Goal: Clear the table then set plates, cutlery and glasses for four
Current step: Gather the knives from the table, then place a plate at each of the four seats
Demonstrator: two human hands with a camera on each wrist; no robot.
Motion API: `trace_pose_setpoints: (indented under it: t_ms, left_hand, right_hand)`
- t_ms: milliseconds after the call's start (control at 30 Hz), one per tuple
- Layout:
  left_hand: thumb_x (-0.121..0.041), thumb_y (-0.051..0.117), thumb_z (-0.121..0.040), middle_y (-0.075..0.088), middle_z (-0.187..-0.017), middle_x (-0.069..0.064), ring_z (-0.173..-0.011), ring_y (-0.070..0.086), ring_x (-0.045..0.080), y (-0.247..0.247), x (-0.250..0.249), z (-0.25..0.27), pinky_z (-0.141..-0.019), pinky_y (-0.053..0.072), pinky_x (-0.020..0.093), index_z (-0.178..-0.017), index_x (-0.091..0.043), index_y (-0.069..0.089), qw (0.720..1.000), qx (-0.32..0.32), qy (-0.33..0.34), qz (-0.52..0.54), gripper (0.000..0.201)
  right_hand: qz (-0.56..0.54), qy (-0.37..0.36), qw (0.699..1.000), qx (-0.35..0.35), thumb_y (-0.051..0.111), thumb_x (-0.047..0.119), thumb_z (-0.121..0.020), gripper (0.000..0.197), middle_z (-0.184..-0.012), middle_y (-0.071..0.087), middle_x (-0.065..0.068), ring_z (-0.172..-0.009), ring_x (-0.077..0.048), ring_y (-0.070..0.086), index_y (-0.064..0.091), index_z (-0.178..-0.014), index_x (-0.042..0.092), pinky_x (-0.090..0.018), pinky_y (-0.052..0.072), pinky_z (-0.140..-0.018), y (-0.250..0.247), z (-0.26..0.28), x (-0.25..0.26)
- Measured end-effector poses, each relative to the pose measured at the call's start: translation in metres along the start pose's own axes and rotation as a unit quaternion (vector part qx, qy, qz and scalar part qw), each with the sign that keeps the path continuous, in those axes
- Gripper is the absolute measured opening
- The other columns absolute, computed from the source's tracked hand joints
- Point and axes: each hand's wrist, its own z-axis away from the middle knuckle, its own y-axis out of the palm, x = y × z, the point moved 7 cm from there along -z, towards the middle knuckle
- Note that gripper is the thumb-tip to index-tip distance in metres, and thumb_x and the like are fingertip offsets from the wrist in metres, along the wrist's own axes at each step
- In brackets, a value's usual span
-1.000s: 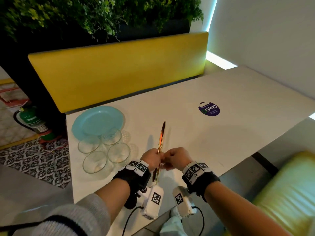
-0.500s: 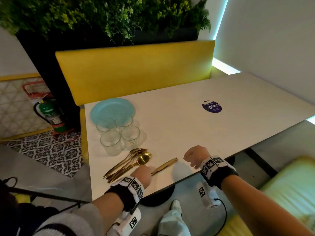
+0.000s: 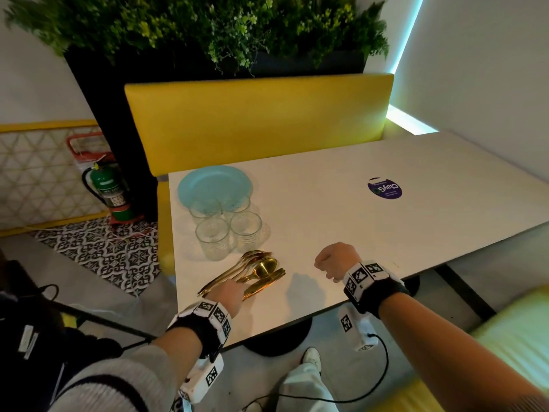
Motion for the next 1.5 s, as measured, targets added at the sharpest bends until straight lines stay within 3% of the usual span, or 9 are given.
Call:
trace_pose_setpoints:
  t_ms: [533,767,900,1000,1100,1167,1300,1400,1500]
  left_hand:
    - [-0.025,0.053,-0.091,0.063,-0.119,0.008,-0.109,0.061,0.026,-0.031,0.003,-0.011,-0.087,0.048,0.035,-0.118,-0.014,0.054,0.999,-0.048,0.006,0.008,0.030]
    - [-0.043,0.042,-0.094,0.067,-0.107,0.003,-0.100,0.063,0.023,-0.130,0.024,-0.021,-0.081,0.048,0.034,-0.109,-0.019,0.060,0.979,-0.190,0.027,0.073,0.034]
    - [-0.044,0.049,-0.091,0.069,-0.104,0.002,-0.098,0.063,0.023,-0.196,0.079,-0.049,-0.078,0.050,0.033,-0.101,-0.022,0.063,0.956,-0.236,-0.036,0.168,0.028]
    - [-0.040,0.049,-0.092,0.068,-0.108,0.003,-0.097,0.062,0.022,-0.223,0.125,-0.082,-0.076,0.049,0.030,-0.103,-0.022,0.062,0.955,-0.204,-0.068,0.204,0.025]
    - [-0.037,0.051,-0.093,0.066,-0.112,0.005,-0.091,0.059,0.021,-0.234,0.168,-0.109,-0.071,0.046,0.027,-0.107,-0.017,0.060,0.958,-0.151,-0.097,0.225,0.026]
    - [-0.034,0.052,-0.093,0.065,-0.117,0.008,-0.100,0.062,0.026,-0.229,0.196,-0.129,-0.077,0.048,0.029,-0.112,-0.013,0.061,0.955,-0.121,-0.134,0.235,0.029]
    - [-0.036,0.050,-0.094,0.063,-0.122,0.015,-0.113,0.059,0.030,-0.198,0.247,-0.167,-0.095,0.047,0.034,-0.118,-0.003,0.061,0.954,-0.047,-0.227,0.192,0.042]
    - [-0.040,0.047,-0.095,0.059,-0.128,0.017,-0.117,0.057,0.031,-0.167,0.269,-0.192,-0.094,0.047,0.035,-0.125,-0.001,0.053,0.944,-0.003,-0.258,0.206,0.050]
    - [-0.043,0.045,-0.095,0.056,-0.131,0.015,-0.120,0.055,0.030,-0.144,0.282,-0.213,-0.099,0.046,0.034,-0.127,-0.002,0.047,0.933,0.010,-0.284,0.221,0.052]
  right_hand:
    - [-0.049,-0.005,0.999,0.009,0.057,0.017,-0.092,0.025,-0.088,0.060,-0.002,-0.080,-0.019,0.059,0.067,-0.111,0.007,-0.032,0.055,-0.088,0.000,-0.023,0.032]
    - [-0.086,0.003,0.996,0.016,0.058,0.016,-0.091,0.023,-0.089,0.063,-0.006,-0.080,-0.020,0.061,0.068,-0.110,0.008,-0.035,0.056,-0.087,-0.025,-0.057,0.062]
    - [-0.096,-0.014,0.995,0.023,0.059,0.017,-0.090,0.022,-0.088,0.063,-0.007,-0.079,-0.021,0.061,0.068,-0.108,0.007,-0.035,0.058,-0.081,-0.048,-0.095,0.094]
    - [-0.095,-0.045,0.994,0.018,0.059,0.016,-0.089,0.025,-0.082,0.062,-0.006,-0.065,-0.018,0.058,0.068,-0.110,0.006,-0.023,0.050,-0.056,-0.061,-0.131,0.120]
    - [-0.093,-0.056,0.994,0.032,0.058,0.017,-0.090,0.026,-0.081,0.061,-0.004,-0.055,-0.010,0.054,0.066,-0.112,0.006,-0.018,0.045,-0.049,-0.064,-0.169,0.142]
    - [-0.082,-0.062,0.994,0.045,0.057,0.019,-0.091,0.029,-0.084,0.059,-0.004,-0.058,-0.012,0.054,0.064,-0.115,0.004,-0.022,0.049,-0.056,-0.062,-0.196,0.158]
    - [-0.040,-0.062,0.995,0.068,0.056,0.023,-0.091,0.035,-0.104,0.067,-0.014,-0.086,-0.024,0.062,0.060,-0.119,0.003,-0.038,0.054,-0.090,-0.054,-0.249,0.184]
    - [-0.060,-0.037,0.995,0.076,0.060,0.031,-0.087,0.046,-0.121,0.061,-0.016,-0.108,-0.031,0.061,0.053,-0.127,0.009,-0.044,0.052,-0.093,-0.042,-0.287,0.193]
    - [-0.073,-0.016,0.993,0.086,0.062,0.034,-0.084,0.055,-0.125,0.058,-0.014,-0.110,-0.033,0.060,0.046,-0.131,0.011,-0.045,0.052,-0.091,-0.029,-0.317,0.195]
